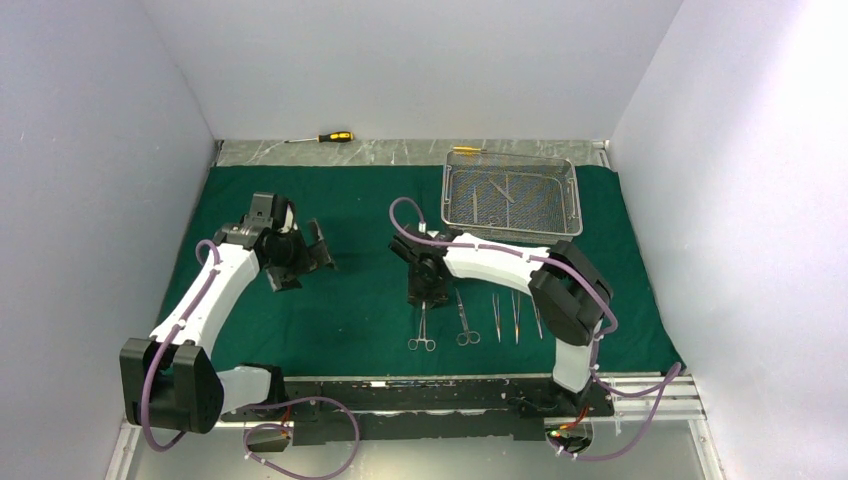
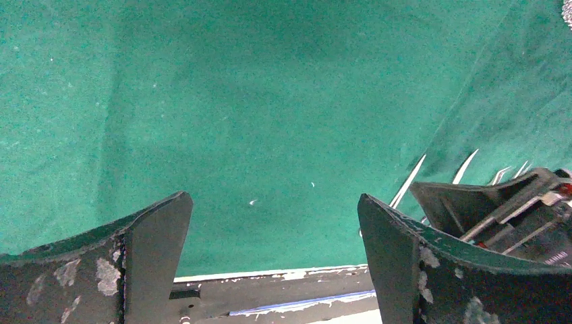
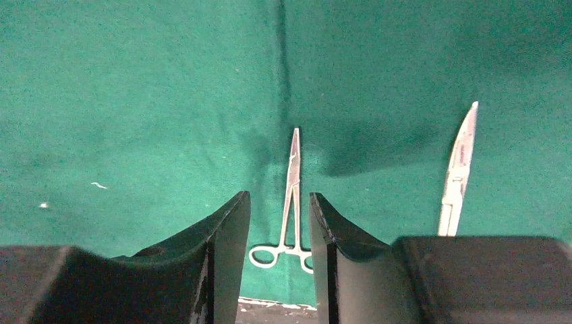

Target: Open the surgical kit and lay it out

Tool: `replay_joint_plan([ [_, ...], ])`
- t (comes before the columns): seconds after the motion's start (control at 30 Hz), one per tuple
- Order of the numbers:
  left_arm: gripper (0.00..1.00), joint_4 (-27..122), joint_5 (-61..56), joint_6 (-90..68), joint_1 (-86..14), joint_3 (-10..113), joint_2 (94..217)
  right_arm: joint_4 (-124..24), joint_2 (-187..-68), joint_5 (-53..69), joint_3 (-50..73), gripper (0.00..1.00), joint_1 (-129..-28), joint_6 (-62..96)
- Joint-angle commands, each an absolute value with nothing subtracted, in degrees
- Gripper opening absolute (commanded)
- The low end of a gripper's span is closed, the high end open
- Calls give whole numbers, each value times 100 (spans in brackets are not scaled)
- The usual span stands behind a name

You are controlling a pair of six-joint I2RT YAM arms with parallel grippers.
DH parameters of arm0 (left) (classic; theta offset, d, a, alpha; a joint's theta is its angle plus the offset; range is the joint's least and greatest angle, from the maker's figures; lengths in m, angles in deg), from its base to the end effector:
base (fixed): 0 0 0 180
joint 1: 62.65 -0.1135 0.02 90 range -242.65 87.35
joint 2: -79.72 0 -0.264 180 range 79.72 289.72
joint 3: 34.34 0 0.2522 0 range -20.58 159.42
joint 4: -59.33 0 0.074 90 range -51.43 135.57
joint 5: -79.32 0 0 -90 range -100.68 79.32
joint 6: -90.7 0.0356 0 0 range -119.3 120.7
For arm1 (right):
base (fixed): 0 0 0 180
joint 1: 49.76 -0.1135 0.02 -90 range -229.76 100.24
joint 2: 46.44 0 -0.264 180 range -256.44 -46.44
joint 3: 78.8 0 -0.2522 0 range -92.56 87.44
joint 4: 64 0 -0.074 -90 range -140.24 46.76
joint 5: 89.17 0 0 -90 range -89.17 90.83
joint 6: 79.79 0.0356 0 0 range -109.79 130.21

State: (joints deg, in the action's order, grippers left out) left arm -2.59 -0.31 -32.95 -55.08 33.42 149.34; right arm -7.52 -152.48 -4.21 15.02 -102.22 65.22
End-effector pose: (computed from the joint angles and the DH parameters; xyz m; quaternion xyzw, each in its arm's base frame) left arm 0.2255 -0.0364 0.2550 -0.1989 0.9496 -0.1619 0.1805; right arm 0.2194 0.2804 0.1752 0.0273 0.9916 0.0700 0.1055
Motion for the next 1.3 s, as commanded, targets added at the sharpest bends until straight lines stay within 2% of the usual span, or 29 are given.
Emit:
replay_joint_plan([
  [0.0, 99, -320, -192, -3193, -5527, 3708, 15021, -162, -14739, -1114, 928, 42, -10057, 6312],
  [0.2, 99, -291, -234, -3154, -5536, 4043, 15252, 62, -14185, -1870, 519, 44, -9403, 5760],
  [0.43, 99, -91, -150, -3048, -5544, 4696, 15839, -557, -13911, -2094, 253, 45, -7896, 4479],
  [0.6, 99, -157, -86, -3032, -5553, 5453, 16499, -675, -14784, -1169, -531, 45, -7123, 3320],
  [0.77, 99, -178, 13, -3065, -5562, 6099, 17094, 24, -16060, -1380, -1718, 44, -6933, 2911],
  [0.97, 99, -285, 92, -3039, -5571, 6489, 17515, -154, -16806, -1039, -1976, 43, -6936, 2242],
  [1.27, 99, -344, 182, -2981, -5613, 6669, 17878, 297, -17559, -1313, -2322, 43, -6796, 1919],
])
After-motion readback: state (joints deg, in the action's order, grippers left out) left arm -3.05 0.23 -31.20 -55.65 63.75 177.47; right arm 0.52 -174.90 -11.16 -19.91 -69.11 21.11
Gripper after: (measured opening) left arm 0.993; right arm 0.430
